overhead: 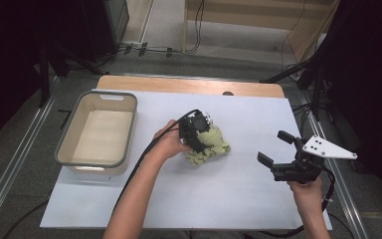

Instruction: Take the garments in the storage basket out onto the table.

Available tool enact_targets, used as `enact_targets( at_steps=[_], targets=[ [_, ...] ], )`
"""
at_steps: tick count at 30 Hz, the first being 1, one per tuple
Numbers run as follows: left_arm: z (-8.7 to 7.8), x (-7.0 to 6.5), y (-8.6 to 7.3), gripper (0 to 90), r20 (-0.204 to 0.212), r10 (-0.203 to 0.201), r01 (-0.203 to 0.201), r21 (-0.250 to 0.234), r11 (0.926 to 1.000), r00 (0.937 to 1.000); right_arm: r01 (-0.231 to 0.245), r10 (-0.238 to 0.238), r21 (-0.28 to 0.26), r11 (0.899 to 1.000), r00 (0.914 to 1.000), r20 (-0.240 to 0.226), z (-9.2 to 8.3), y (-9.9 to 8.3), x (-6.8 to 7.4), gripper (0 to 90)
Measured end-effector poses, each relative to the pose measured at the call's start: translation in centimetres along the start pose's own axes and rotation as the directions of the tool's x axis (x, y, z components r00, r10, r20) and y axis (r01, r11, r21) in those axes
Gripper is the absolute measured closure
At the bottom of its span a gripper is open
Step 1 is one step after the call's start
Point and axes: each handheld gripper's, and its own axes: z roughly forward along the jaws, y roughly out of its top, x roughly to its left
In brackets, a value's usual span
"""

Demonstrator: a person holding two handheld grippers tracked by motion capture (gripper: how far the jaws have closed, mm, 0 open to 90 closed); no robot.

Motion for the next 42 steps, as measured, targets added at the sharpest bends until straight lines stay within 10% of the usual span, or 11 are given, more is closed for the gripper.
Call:
enact_targets(
  at_steps=[5, 9, 23, 42],
  targets=[
    [-0.6, 0.3, -0.3, 0.0, 0.058, -0.096, 0.100, -0.074, 0.9922, 0.9937, 0.001, -0.001, 0.002, 1.000, 1.0000, 0.001, 0.0, 0.0, 0.0, 0.0],
    [-1.8, 0.7, -1.0, 0.0, 0.071, -0.164, 0.174, -0.173, 0.9694, 0.9840, 0.000, 0.000, 0.003, 1.000, 1.0000, 0.003, 0.0, 0.0, 0.0, 0.0],
    [-4.3, 1.1, -3.2, 0.0, 0.050, -0.209, 0.215, -0.271, 0.9384, 0.9765, 0.002, -0.002, 0.014, 1.000, 1.0000, 0.004, 0.2, -0.1, 0.0, 0.0],
    [-8.3, 0.7, -7.1, 0.0, 0.000, -0.288, 0.261, -0.420, 0.8691, 0.9577, 0.008, -0.008, 0.027, 1.000, 1.0000, -0.003, 0.7, -0.2, 0.1, 0.0]
  ],
)
